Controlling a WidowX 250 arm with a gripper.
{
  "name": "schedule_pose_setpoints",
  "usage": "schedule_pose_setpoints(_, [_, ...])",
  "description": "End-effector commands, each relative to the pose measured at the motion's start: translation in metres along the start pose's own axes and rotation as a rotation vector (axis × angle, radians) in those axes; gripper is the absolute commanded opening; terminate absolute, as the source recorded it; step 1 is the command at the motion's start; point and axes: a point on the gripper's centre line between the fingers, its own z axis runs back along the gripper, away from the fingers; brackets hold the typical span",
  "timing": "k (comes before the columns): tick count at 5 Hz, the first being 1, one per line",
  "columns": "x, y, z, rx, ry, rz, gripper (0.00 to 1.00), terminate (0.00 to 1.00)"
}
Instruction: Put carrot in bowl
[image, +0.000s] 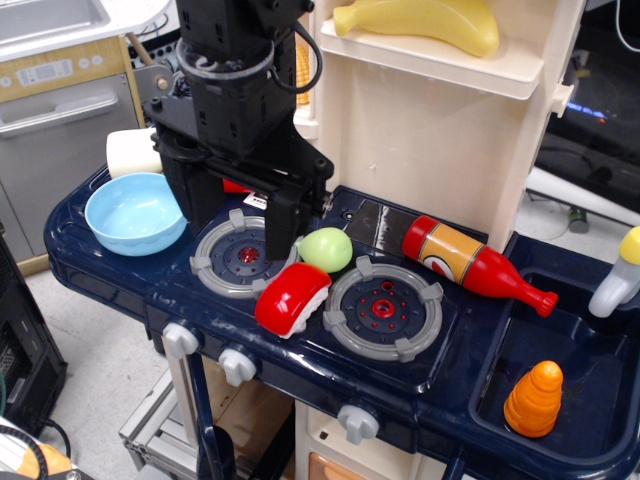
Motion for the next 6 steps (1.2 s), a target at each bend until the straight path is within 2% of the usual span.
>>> schedule_pose_setpoints(1, [0.000,0.000,0.000,0.000,0.000,0.000,1.00,0.00])
schedule_pose_setpoints(2, [0.001,-0.047,-0.002,0.001,-0.030,0.156,1.00,0.00])
schedule_pose_setpoints(3, [0.016,-0.087,-0.010,0.033,-0.109,0.331,1.00,0.00])
schedule_pose_setpoints(4, [0.030,-0.119,-0.015,-0.042,-0.095,0.494,1.00,0.00])
schedule_pose_setpoints(5, [0.044,-0.149,-0.017,-0.084,-0.110,0.610,1.00,0.00])
schedule_pose_setpoints(6, [0.054,-0.165,-0.023,-0.132,-0.139,0.646,1.00,0.00])
